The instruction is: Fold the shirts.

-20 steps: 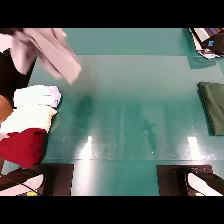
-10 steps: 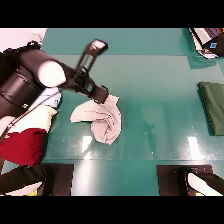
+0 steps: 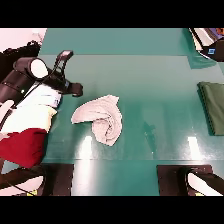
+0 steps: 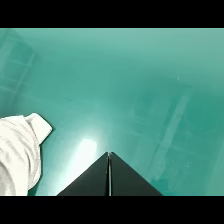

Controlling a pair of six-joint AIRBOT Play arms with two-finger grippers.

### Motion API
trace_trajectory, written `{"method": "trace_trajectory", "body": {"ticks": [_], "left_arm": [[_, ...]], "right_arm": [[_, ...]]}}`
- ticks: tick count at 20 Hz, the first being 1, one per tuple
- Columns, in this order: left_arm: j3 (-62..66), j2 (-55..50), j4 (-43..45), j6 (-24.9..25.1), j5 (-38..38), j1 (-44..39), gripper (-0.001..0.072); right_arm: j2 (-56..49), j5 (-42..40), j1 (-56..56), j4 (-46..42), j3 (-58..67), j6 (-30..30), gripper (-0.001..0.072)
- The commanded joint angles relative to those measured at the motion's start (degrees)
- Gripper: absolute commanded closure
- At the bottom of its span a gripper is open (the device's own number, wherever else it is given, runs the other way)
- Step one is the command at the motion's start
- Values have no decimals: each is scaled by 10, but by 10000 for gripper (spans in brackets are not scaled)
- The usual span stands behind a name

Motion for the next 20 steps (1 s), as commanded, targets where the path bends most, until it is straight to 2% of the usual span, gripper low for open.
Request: {"method": "trace_trajectory", "body": {"ticks": [1, 5, 7, 9, 10, 11, 12, 13, 20], "left_arm": [[-51, -39, -61, 51, -24, 58, 196], [-66, -91, -69, 65, -23, 59, 196], [-66, -108, -108, 71, -23, 59, 196], [-66, -113, -154, 98, -18, 58, 197], [-66, -113, -156, 99, -13, 59, 226], [-66, -113, -156, 99, -9, 59, 386], [-65, -113, -154, 99, -7, 59, 592], [-65, -113, -154, 99, -7, 59, 686], [5, -88, -103, 99, -10, 59, 682]], "right_arm": [[0, 3, 0, 0, 0, 0, 694], [0, 3, 0, 0, -1, 0, 694], [0, 2, 0, 0, -5, 0, 694], [0, 2, 0, 0, -16, 0, 694], [0, 1, 0, 0, -25, 0, 694], [0, 1, 0, 0, -34, 0, 694], [0, 2, 0, 0, -43, 0, 694], [0, 2, 0, 0, -53, 0, 694], [0, 21, 2, 1, -202, 0, 694]]}}
